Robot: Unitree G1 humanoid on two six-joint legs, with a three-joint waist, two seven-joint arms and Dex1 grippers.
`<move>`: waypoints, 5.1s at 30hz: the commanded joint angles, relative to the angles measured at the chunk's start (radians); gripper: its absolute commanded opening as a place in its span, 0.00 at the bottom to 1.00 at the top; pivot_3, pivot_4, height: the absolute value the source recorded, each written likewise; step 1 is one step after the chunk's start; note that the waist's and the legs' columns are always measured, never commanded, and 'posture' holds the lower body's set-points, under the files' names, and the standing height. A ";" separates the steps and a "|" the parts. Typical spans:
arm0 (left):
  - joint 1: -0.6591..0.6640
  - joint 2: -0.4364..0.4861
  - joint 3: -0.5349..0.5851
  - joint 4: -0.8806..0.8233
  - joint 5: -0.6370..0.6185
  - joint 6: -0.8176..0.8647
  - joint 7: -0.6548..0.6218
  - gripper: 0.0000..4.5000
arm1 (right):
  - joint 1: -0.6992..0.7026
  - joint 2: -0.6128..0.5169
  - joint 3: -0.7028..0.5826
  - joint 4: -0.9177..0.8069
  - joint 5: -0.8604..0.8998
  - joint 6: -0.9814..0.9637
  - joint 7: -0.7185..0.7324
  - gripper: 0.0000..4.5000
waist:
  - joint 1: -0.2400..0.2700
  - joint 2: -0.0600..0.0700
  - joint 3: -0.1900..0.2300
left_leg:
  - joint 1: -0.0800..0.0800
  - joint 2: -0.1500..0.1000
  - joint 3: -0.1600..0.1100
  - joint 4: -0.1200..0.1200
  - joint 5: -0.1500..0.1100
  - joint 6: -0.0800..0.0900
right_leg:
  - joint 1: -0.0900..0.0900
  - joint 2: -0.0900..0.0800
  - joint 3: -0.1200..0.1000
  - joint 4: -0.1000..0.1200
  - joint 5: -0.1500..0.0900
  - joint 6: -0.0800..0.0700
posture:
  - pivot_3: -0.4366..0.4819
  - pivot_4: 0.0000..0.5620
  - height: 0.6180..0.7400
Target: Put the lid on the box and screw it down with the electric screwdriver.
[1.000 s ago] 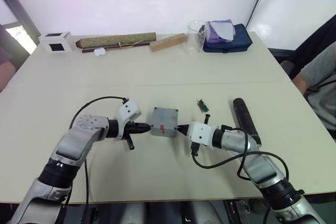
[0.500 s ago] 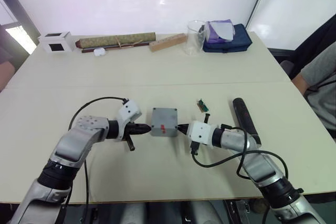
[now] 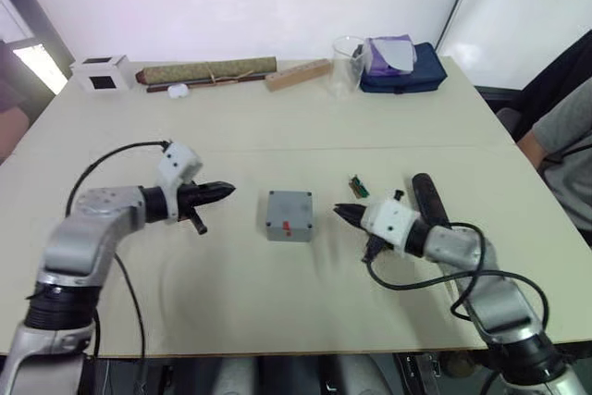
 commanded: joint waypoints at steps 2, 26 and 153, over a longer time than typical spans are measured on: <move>-0.049 0.049 0.002 -0.117 -0.096 0.066 -0.049 0.00 | 0.048 0.025 -0.186 -0.144 0.200 0.219 -0.059 0.01 | -0.001 0.000 0.000 | 0.000 0.000 0.000 0.000 0.000 0.000 | 0.000 0.000 0.000 0.000 0.000 0.000 | 0.48 0.27 1.00; 0.008 0.101 -0.110 -0.315 -0.150 0.088 -0.019 0.00 | 0.277 -0.011 -0.188 -0.103 0.219 0.230 -0.111 0.85 | -0.005 0.001 0.001 | 0.001 0.001 0.001 -0.001 0.000 0.000 | 0.000 0.001 0.001 -0.001 -0.004 0.000 | 0.48 0.27 1.00; 0.180 0.021 0.061 -0.471 -0.341 0.164 0.386 0.00 | -0.300 0.124 0.177 0.202 0.123 0.211 -0.064 0.01 | -0.006 0.001 0.002 | -0.002 0.001 0.000 -0.001 0.000 0.000 | -0.003 0.001 0.000 -0.002 0.000 -0.002 | 0.48 0.27 1.00</move>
